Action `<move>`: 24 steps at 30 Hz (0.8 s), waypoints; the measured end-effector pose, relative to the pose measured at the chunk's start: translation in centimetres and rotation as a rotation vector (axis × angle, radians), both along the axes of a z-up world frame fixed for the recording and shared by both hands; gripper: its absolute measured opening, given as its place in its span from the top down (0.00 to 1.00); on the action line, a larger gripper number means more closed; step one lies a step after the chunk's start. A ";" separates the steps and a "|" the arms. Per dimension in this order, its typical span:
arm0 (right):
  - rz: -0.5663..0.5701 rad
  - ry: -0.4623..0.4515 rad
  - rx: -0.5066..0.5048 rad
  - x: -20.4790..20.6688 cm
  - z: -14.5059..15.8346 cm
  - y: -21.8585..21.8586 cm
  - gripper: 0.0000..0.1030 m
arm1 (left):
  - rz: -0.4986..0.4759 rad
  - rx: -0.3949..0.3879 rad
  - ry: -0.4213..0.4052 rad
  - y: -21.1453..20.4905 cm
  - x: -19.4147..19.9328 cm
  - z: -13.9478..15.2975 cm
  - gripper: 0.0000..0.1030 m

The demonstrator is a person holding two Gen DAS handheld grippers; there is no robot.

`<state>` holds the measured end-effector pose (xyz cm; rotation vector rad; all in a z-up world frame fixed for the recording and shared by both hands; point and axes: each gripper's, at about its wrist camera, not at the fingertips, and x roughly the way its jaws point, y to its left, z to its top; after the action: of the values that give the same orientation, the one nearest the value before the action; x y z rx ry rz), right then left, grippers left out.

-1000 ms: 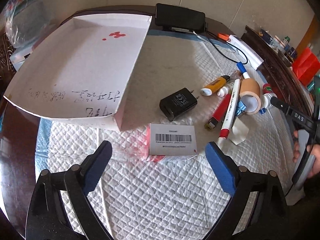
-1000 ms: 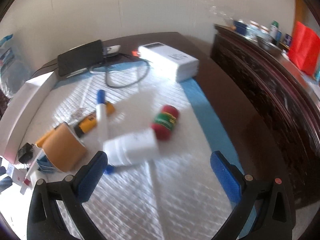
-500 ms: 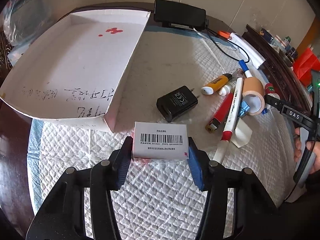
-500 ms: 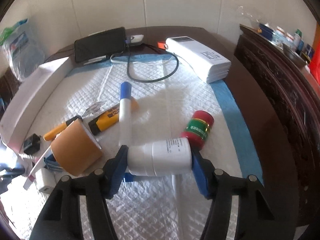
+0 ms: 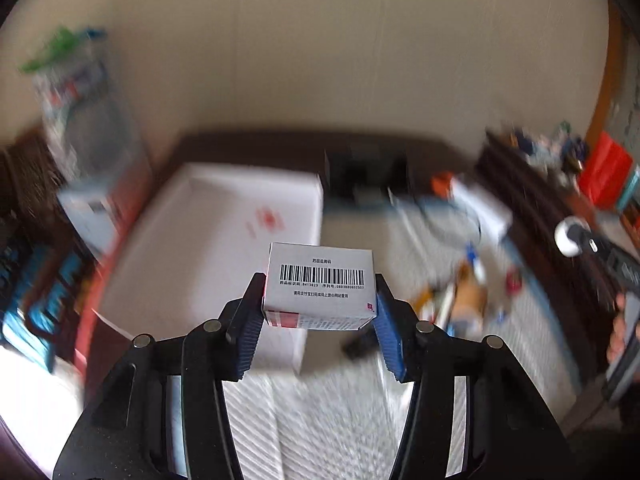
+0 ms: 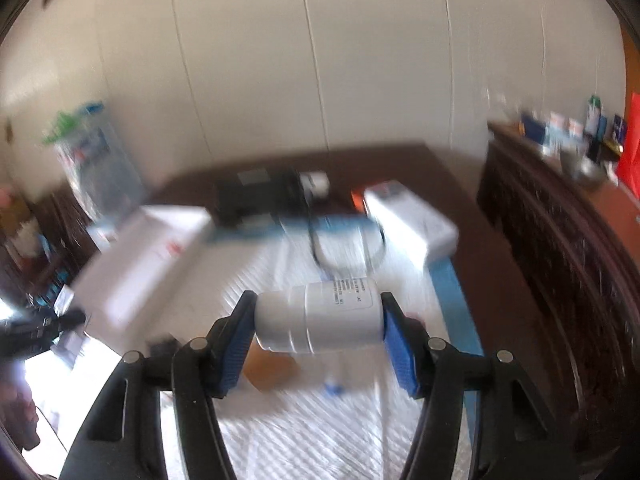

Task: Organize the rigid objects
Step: 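Carry box and bottle into the white tray and open both grippers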

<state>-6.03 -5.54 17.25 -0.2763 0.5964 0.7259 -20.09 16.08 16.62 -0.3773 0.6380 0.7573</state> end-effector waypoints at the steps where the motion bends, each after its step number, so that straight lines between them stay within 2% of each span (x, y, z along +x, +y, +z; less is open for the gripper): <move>1: 0.013 -0.018 0.027 -0.6 1.3 0.2 0.41 | 0.017 0.024 -0.017 0.1 -0.3 1.6 0.51; 3: 0.045 -0.052 0.087 -2.0 3.6 0.9 0.41 | 0.043 0.058 -0.044 -0.1 -0.7 4.0 0.51; 6: 0.106 -0.093 0.162 -4.5 6.0 1.7 0.41 | 0.052 0.054 -0.060 -0.7 -1.2 4.5 0.51; 11: 0.146 -0.086 0.157 -5.6 5.4 3.3 0.41 | 0.063 0.016 -0.037 -0.3 -2.3 2.9 0.51; 15: 0.146 -0.033 0.159 -5.6 4.8 3.5 0.42 | 0.098 0.005 -0.046 -0.1 -3.5 2.8 0.51; 24: 0.189 -0.020 0.145 -7.9 4.4 4.9 0.42 | 0.124 -0.002 -0.039 0.3 -5.5 2.4 0.51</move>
<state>-13.89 -0.62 21.67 -0.2062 0.5002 0.9433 -25.58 16.42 19.02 -0.4357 0.5824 0.8657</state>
